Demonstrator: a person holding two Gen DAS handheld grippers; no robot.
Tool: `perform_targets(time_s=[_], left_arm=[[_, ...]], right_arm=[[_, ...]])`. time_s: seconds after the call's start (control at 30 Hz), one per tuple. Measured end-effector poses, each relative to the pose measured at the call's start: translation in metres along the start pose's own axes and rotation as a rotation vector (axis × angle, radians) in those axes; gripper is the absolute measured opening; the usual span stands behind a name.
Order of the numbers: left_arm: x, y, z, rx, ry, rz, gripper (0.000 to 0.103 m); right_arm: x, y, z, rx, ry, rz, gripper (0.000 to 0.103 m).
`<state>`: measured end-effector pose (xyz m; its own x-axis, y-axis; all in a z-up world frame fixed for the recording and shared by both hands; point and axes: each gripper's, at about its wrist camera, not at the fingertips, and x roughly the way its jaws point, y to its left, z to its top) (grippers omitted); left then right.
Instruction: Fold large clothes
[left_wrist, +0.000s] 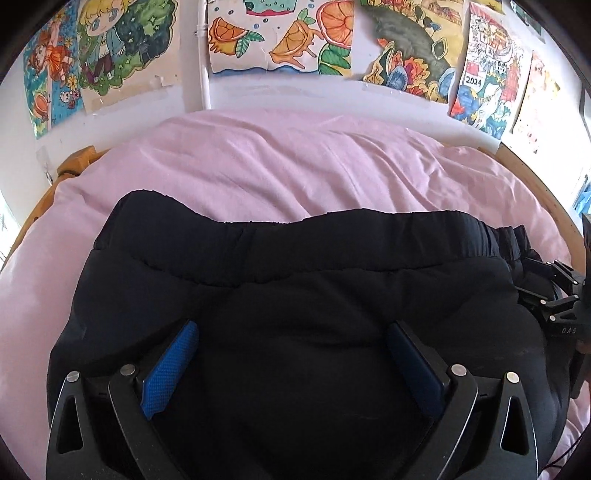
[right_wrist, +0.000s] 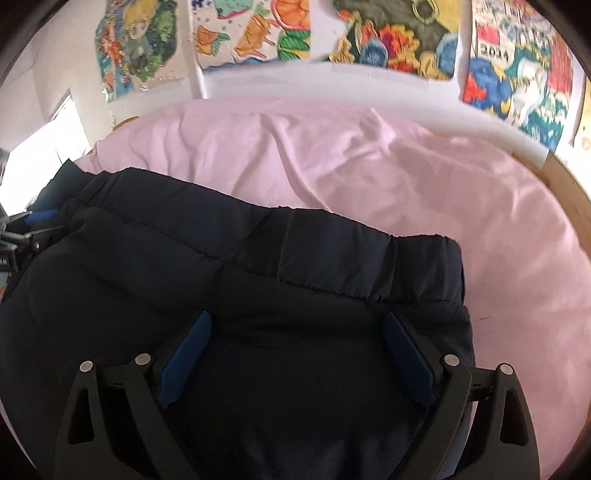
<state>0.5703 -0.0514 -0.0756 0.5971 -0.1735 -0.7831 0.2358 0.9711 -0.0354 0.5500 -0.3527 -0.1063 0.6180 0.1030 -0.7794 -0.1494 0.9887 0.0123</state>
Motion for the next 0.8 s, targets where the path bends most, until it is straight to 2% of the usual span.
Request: perform_targets(time_s=[0.27, 0.47, 0.67, 0.7, 0.8], left_arm=[[0.007, 0.001, 0.001, 0.007, 0.01, 0.008, 0.103], [-0.01, 0.005, -0.004, -0.011, -0.032, -0.042, 0.103], [-0.055, 0.001, -0.016, -0.015, -0.094, -0.21, 0.103], [-0.064, -0.001, -0.022, -0.002, -0.106, -0.233, 0.103], [-0.066, -0.01, -0.033, 0.046, -0.089, -0.198, 0.103]], right_arm=[[0.009, 0.005, -0.002, 0.012, 0.022, -0.021, 0.092], [-0.016, 0.002, -0.008, 0.018, -0.072, -0.008, 0.093], [-0.069, 0.021, -0.028, -0.08, -0.163, 0.145, 0.093], [-0.074, 0.025, -0.033, -0.095, -0.168, 0.149, 0.093], [-0.079, 0.036, -0.049, -0.131, -0.154, 0.17, 0.093]])
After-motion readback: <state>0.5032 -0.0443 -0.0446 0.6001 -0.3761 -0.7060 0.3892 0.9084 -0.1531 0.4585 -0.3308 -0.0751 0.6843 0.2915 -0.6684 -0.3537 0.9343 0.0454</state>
